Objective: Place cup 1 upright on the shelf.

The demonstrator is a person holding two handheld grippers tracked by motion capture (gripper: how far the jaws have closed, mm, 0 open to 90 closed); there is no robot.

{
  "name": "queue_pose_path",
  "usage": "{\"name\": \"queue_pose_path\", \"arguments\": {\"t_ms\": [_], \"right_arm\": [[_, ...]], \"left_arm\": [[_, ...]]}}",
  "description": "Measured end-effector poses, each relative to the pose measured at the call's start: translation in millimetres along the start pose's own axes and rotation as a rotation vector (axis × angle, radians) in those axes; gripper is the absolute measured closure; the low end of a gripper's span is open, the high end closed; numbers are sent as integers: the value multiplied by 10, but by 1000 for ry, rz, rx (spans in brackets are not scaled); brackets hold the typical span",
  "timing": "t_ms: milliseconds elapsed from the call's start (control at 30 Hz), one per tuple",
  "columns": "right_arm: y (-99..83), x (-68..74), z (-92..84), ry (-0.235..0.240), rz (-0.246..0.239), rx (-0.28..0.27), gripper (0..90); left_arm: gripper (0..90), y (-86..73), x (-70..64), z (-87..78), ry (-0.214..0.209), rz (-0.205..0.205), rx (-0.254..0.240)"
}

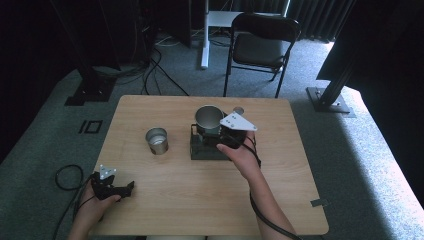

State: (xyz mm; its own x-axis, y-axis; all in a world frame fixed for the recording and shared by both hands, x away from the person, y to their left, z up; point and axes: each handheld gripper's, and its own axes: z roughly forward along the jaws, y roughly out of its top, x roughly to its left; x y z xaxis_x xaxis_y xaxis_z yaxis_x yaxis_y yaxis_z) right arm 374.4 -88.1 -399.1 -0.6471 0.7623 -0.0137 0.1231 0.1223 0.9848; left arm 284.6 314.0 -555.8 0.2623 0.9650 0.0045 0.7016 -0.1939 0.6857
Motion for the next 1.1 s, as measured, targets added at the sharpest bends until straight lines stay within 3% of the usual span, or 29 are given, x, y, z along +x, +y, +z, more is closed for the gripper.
{"name": "queue_pose_path", "arguments": {"t_ms": [167, 233, 700, 1100], "right_arm": [[-49, -143, -24, -62, 13, 9, 122], [-91, -247, -44, -112, 29, 13, 122], [-279, -533, -103, -308, 42, 50, 123], [-530, -655, -84, -377, 92, 82, 122]], "left_arm": [[4, 0, 0, 0, 0, 0, 0], [4, 0, 0, 0, 0, 0, 0], [4, 0, 0, -1, 0, 1, 1], [4, 0, 0, -1, 0, 1, 2]]}}
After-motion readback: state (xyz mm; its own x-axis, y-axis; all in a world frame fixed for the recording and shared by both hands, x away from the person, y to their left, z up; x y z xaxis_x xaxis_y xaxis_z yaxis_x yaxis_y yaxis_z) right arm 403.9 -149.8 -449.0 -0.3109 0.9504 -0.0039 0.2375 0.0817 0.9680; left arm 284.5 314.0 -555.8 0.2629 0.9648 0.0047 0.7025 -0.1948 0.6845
